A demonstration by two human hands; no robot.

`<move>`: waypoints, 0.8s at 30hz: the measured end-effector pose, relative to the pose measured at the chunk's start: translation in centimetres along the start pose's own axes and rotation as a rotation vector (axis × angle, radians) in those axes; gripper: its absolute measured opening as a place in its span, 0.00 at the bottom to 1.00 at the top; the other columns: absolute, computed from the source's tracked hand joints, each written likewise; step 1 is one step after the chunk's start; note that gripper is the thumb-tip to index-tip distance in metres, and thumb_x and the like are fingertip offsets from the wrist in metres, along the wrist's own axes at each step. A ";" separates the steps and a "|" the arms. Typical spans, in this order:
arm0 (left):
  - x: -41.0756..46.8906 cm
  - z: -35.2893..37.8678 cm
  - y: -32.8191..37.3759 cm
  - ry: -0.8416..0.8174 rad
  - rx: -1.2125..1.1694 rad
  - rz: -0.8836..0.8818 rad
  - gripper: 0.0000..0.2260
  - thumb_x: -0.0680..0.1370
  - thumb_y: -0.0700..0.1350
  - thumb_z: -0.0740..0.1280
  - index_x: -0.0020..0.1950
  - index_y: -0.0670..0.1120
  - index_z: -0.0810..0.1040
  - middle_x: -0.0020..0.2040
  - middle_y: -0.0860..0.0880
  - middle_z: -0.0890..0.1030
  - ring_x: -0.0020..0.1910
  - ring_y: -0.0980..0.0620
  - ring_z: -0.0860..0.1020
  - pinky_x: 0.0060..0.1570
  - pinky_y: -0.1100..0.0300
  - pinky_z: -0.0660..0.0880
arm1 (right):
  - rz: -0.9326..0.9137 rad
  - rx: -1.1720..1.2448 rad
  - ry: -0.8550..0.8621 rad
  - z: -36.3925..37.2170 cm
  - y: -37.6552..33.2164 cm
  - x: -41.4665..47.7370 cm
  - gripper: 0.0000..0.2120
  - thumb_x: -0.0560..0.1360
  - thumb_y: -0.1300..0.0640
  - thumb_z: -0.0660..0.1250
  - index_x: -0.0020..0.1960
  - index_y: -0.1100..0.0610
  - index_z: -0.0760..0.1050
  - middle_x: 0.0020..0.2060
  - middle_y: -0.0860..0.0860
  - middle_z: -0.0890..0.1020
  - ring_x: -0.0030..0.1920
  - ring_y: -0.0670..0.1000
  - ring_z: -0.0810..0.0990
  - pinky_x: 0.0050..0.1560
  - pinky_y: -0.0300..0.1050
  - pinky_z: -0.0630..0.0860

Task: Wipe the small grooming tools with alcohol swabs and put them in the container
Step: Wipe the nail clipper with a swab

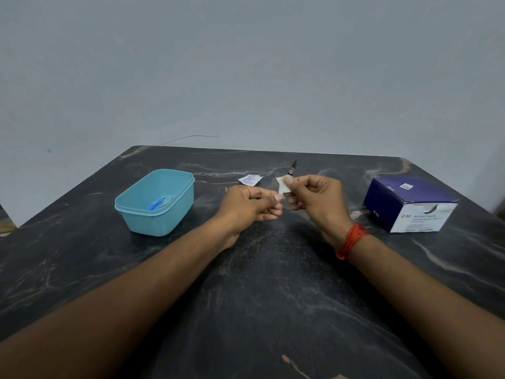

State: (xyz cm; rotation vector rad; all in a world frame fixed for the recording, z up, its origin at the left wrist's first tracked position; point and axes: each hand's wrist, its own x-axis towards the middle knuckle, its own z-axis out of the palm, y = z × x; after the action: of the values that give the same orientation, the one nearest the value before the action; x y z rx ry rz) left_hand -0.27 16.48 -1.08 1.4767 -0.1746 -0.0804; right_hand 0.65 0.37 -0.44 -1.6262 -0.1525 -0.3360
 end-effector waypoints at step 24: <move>0.3 -0.1 -0.3 -0.017 0.049 -0.006 0.04 0.76 0.38 0.73 0.49 0.38 0.84 0.38 0.44 0.85 0.37 0.52 0.84 0.39 0.63 0.81 | 0.010 0.052 -0.042 0.2 -0.1 -0.1 0.06 0.76 0.57 0.72 0.45 0.60 0.83 0.35 0.52 0.85 0.35 0.47 0.82 0.35 0.40 0.78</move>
State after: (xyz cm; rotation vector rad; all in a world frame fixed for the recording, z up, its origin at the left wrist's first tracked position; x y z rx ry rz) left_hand 0.04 16.45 -1.41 1.5257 -0.1870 -0.0943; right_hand 0.54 0.58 -0.40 -1.5826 -0.1837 -0.2885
